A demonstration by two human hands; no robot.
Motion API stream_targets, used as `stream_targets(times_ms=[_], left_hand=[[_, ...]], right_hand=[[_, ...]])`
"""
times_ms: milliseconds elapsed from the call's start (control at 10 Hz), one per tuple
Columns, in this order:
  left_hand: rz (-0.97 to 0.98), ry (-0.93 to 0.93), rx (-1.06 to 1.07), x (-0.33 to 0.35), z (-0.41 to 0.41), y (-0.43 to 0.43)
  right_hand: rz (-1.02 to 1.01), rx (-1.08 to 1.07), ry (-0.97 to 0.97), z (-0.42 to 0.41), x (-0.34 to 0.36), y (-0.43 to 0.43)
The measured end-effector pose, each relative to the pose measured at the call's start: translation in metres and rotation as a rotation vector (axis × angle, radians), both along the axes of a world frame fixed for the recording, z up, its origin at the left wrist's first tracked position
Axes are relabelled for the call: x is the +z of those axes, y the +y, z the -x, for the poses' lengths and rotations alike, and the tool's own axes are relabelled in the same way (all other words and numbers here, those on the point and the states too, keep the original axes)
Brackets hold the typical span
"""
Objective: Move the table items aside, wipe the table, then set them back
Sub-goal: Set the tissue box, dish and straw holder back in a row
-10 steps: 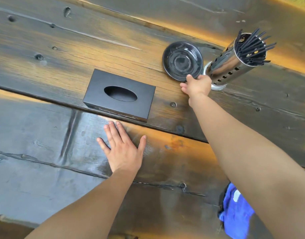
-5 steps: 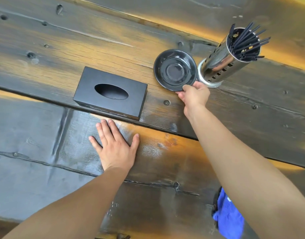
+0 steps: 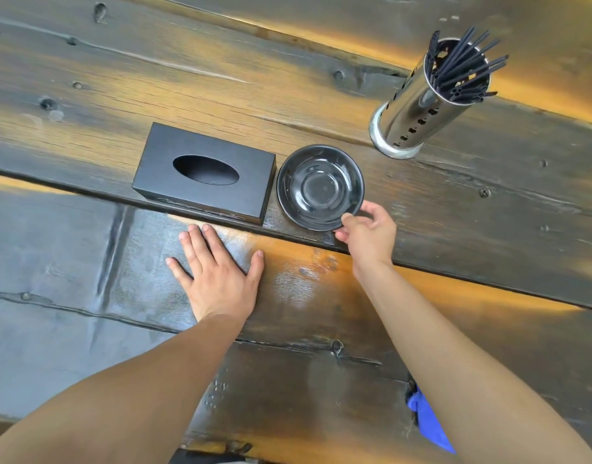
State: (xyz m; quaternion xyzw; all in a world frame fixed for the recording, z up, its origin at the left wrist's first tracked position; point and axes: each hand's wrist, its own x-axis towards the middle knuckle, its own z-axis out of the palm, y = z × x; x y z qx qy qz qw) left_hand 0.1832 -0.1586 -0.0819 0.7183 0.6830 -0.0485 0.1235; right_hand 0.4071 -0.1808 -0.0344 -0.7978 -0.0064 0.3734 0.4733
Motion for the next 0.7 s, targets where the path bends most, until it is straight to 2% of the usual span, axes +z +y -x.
stream_targets(times_ms=[500, 600, 700], left_hand=[[-0.016, -0.005, 0.001, 0.000, 0.000, 0.000], [-0.018, -0.004, 0.002, -0.001, 0.000, 0.000], [-0.023, -0.007, 0.001, -0.001, 0.000, 0.000]], right_hand=[[0.061, 0.040, 0.005, 0.010, -0.001, -0.014], [0.097, 0.122, -0.035, 0.006, 0.001, -0.016], [0.186, 0.218, -0.180, -0.005, 0.006, -0.015]])
